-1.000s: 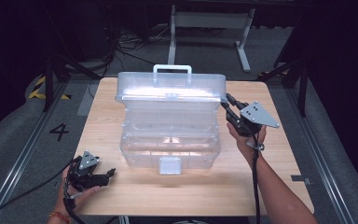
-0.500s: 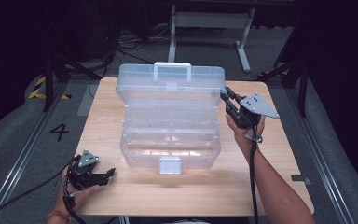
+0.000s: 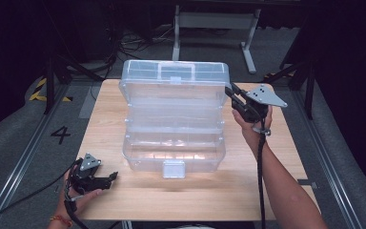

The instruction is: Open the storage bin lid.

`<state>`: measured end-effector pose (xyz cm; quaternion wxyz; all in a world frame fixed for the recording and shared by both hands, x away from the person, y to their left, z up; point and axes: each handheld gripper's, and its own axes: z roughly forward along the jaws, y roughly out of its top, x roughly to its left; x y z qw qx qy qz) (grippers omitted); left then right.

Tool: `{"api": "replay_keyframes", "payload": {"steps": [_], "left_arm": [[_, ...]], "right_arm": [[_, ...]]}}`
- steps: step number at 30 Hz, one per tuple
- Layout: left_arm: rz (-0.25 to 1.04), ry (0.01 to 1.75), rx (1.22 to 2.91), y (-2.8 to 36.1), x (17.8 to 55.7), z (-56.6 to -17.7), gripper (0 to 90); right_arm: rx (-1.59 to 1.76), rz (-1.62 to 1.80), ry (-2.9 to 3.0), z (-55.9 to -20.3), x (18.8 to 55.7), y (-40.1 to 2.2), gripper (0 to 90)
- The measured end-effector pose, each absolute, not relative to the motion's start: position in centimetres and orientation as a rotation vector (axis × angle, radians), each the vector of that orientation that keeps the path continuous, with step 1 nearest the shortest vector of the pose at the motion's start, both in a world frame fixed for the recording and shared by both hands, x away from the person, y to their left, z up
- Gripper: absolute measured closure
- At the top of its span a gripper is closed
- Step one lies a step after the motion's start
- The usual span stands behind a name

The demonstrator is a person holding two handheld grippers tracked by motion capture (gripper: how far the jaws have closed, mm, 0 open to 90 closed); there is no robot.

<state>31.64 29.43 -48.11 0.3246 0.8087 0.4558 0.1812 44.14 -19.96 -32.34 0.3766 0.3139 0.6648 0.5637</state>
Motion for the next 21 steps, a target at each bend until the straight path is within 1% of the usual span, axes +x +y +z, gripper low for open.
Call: {"api": "replay_keyframes", "payload": {"steps": [13, 15, 18, 21], "left_arm": [[0.468, 1.187, 2.127, 29.4, 31.6, -48.1, 18.3], [0.466, 1.186, 2.127, 29.4, 31.6, -48.1, 18.3], [0.467, 1.186, 2.127, 29.4, 31.6, -48.1, 18.4], [0.468, 1.186, 2.128, 29.4, 31.6, -48.1, 18.4]], "right_arm": [[0.766, 1.389, 1.700, -30.9, 45.0, -19.5, 75.2], [0.766, 1.369, 1.700, -30.7, 45.2, -19.4, 76.9], [0.778, 1.351, 1.696, -30.5, 45.6, -19.4, 82.9], [0.794, 1.342, 1.699, -30.3, 46.0, -19.3, 83.3]]}}
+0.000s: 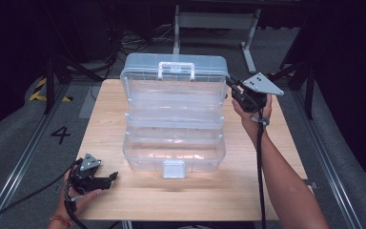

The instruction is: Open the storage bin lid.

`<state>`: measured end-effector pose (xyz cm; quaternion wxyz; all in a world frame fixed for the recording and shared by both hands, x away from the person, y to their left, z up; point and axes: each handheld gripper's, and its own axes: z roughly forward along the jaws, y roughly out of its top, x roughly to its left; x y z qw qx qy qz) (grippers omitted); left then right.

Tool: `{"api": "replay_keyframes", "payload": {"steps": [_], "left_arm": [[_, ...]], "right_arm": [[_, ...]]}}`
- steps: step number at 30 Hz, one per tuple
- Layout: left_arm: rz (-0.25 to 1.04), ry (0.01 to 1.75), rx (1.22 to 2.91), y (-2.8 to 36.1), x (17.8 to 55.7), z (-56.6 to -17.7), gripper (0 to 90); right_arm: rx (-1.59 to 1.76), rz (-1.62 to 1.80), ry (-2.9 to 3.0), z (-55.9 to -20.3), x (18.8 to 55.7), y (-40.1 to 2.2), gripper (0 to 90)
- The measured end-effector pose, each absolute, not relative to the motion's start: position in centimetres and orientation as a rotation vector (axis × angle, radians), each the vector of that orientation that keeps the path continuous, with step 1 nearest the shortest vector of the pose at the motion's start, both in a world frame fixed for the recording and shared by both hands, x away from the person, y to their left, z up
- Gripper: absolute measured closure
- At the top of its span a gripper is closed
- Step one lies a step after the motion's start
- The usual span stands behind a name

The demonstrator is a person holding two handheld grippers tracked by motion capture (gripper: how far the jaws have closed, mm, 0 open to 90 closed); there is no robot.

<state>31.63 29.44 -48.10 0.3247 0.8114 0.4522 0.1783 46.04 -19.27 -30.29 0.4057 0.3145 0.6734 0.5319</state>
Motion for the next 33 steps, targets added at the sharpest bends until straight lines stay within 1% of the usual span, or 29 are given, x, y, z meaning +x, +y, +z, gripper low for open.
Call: {"api": "replay_keyframes", "payload": {"steps": [12, 33], "left_arm": [[0.461, 1.175, 2.128, 29.4, 31.6, -48.1, 18.4], [0.466, 1.175, 2.127, 29.4, 31.6, -48.1, 18.3]], "right_arm": [[0.839, 1.291, 1.714, -29.8, 48.4, -18.8, 84.9], [0.874, 1.270, 1.761, -29.7, 51.5, -18.8, 84.6]]}}
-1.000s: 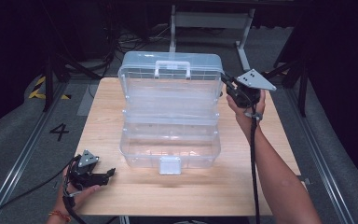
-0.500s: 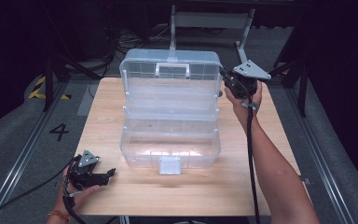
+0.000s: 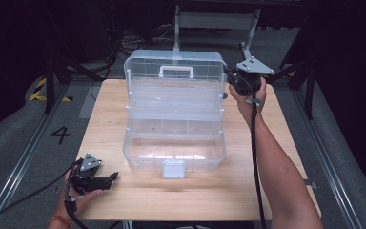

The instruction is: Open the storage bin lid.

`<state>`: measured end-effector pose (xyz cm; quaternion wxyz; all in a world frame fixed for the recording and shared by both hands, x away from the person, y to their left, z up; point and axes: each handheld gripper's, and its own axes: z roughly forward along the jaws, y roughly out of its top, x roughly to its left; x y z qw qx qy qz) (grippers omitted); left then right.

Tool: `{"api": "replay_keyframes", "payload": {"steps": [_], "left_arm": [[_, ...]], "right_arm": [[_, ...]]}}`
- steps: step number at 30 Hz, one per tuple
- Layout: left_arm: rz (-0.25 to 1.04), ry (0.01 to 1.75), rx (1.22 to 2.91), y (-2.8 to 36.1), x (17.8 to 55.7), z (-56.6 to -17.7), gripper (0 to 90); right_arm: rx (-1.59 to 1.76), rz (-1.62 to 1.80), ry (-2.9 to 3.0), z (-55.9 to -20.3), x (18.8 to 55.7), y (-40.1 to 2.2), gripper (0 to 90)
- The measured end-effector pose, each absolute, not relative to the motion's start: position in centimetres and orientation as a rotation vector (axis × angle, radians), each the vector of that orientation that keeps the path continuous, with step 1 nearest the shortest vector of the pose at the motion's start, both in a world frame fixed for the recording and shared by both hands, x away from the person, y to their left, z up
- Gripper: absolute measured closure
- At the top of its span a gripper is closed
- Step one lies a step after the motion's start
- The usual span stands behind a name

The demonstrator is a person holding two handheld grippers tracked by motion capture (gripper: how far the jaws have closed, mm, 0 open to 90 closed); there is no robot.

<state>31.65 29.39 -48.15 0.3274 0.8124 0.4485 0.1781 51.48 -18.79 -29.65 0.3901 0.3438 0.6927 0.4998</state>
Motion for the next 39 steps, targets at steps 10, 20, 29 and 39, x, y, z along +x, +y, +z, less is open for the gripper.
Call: {"api": "replay_keyframes", "payload": {"steps": [10, 20, 29, 39], "left_arm": [[0.465, 1.180, 2.122, 29.3, 31.7, -48.2, 18.1], [0.468, 1.172, 2.134, 29.2, 31.8, -48.1, 18.2], [0.465, 1.188, 2.115, 29.1, 31.7, -48.2, 18.7], [0.467, 1.175, 2.125, 29.1, 31.4, -48.1, 20.1]], "right_arm": [[0.893, 1.261, 1.775, -29.9, 53.1, -18.7, 84.4], [0.906, 1.254, 1.779, -30.1, 54.0, -18.7, 84.3], [0.907, 1.238, 1.802, -30.3, 55.0, -18.7, 84.1], [0.925, 1.200, 1.847, -31.0, 57.3, -18.5, 83.0]]}}
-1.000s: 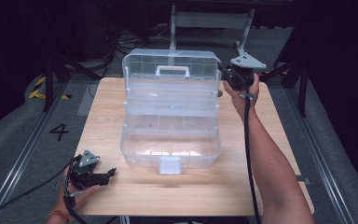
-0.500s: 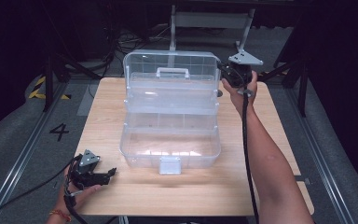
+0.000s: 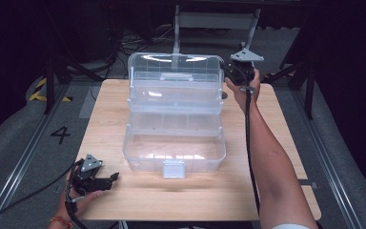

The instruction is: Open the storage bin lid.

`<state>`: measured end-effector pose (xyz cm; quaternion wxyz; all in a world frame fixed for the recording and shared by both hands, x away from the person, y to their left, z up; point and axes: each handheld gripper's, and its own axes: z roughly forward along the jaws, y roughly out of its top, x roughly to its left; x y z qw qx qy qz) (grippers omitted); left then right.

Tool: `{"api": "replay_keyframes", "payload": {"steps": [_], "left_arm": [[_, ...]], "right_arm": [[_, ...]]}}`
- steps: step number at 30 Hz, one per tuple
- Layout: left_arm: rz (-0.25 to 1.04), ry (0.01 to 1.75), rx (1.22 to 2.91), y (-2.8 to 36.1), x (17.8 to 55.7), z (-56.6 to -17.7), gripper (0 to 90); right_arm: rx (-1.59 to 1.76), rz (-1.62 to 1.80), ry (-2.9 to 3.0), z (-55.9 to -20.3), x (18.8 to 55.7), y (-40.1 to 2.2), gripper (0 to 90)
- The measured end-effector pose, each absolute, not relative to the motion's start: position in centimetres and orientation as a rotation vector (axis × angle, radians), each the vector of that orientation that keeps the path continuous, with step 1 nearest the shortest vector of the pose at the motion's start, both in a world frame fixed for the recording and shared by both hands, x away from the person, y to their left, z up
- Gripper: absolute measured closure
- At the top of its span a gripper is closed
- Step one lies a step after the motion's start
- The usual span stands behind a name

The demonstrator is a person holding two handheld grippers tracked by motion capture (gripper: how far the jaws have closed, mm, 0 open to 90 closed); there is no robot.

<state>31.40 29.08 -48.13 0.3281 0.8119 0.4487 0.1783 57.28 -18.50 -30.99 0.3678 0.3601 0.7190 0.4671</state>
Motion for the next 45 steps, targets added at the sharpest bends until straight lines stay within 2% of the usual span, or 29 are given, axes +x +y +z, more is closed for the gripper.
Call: {"api": "replay_keyframes", "payload": {"steps": [11, 45], "left_arm": [[0.465, 1.172, 2.134, 29.1, 31.3, -48.1, 20.4], [0.464, 1.160, 2.129, 29.1, 31.5, -48.2, 20.1]], "right_arm": [[0.978, 1.178, 1.907, -32.2, 60.0, -18.4, 82.6], [1.062, 1.112, 1.973, -35.9, 63.4, -18.1, 83.1]]}}
